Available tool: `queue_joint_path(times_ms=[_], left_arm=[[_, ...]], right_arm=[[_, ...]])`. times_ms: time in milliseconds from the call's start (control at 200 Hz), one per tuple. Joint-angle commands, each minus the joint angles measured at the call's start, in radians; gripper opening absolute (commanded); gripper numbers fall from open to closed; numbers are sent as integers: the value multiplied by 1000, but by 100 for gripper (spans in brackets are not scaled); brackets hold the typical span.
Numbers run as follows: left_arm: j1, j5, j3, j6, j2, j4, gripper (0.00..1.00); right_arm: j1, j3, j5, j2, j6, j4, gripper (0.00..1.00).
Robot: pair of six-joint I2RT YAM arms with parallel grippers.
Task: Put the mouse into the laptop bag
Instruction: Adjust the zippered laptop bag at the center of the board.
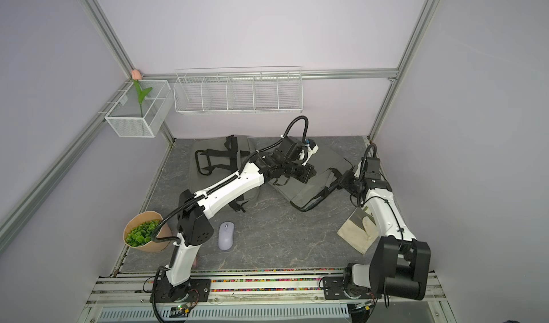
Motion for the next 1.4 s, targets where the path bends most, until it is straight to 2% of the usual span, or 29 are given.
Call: queue_joint_path(times_ms=[0,95,180,395,700,1190,1395], left_arm=[[0,14,212,38,158,-39,10],[4,19,424,49,310,-89,10],[18,47,494,26,395,-50,10],[60,132,411,-56,455,139,12],[69,130,376,-59,536,177,12],[91,161,297,-106,621,204,8],[95,170,272,-121,630,220,7]], right_arm=[[-48,45,34,96,-18,-4,51],[-67,103,70,184,-13,18,51],[-71,190,95,279,-22,5,50],[-77,363,147,447,-44,-8,50],[-77,588,208,643,-103,-96,49],[-91,767,253,811,-150,-153,36],[-90,762,236,842,-165,-145,37]])
